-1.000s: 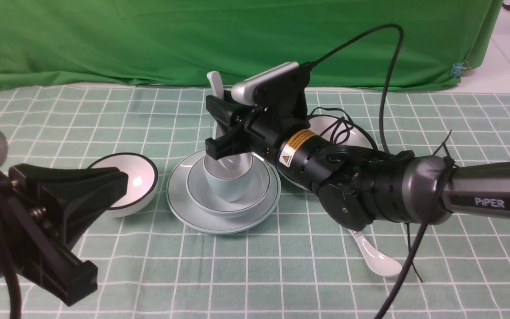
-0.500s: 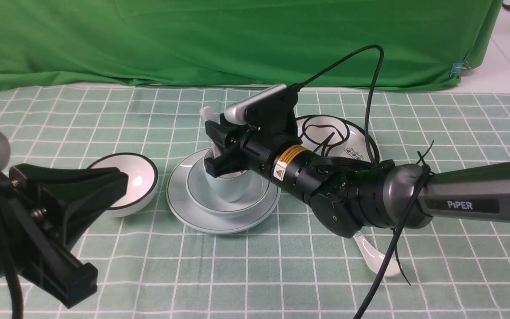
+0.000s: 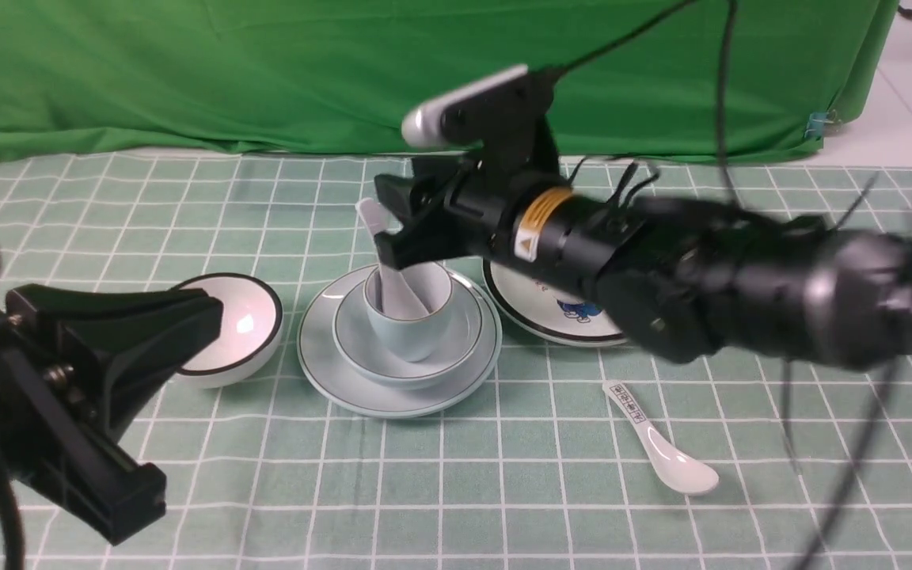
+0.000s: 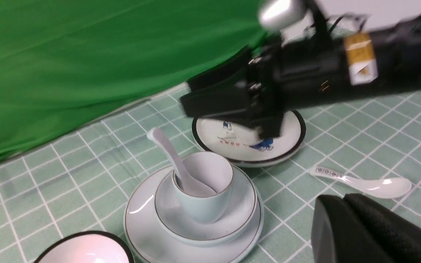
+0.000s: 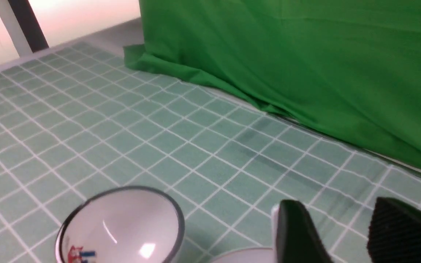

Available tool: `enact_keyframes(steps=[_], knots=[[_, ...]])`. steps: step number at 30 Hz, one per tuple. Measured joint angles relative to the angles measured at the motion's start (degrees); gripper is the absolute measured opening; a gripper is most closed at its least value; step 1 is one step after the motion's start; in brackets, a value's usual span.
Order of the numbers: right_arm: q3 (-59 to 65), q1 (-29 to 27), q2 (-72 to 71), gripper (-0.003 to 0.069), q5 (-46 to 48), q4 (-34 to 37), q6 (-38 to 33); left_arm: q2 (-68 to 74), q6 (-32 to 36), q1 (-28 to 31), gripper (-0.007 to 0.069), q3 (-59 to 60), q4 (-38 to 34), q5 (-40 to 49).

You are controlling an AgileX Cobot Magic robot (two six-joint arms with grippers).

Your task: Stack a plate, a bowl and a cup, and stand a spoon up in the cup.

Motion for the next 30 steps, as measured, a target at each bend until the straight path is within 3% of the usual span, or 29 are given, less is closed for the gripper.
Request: enact_keyframes(steps=[1,3,5,10,20,30], knots=[[-0.06,0.13,-1.09,0.0308,1.0,0.0,-0.16,-0.15,0.0,0.0,0.0009,0.0,-0.06,0.0],[-0.38,1.18,-8.06,0.0239,15.57,-0.19,-3.75,-3.67,0.06,0.0,0.0009,1.35,-0.19,-0.59],[-0.44,1.88,-12.88,0.0184,24.42,-0.19,-5.89,-7.03,0.05,0.0,0.0009,3.25,-0.19,-2.02],[2.03,2.48,-22.42,0.0074,40.13,-0.19,-8.82,-16.11,-1.77,0.0,0.0009,10.46,-0.38,-7.24],[13.79,2.48,-34.49,0.0055,44.94,0.11,-7.21,-19.42,-2.93,0.0,0.0009,18.24,-2.29,-11.96],[18.33,2.48,-40.91,0.0066,47.97,0.23,0.54,-19.42,-3.25,0.0,0.0011,20.59,-0.33,-11.64]])
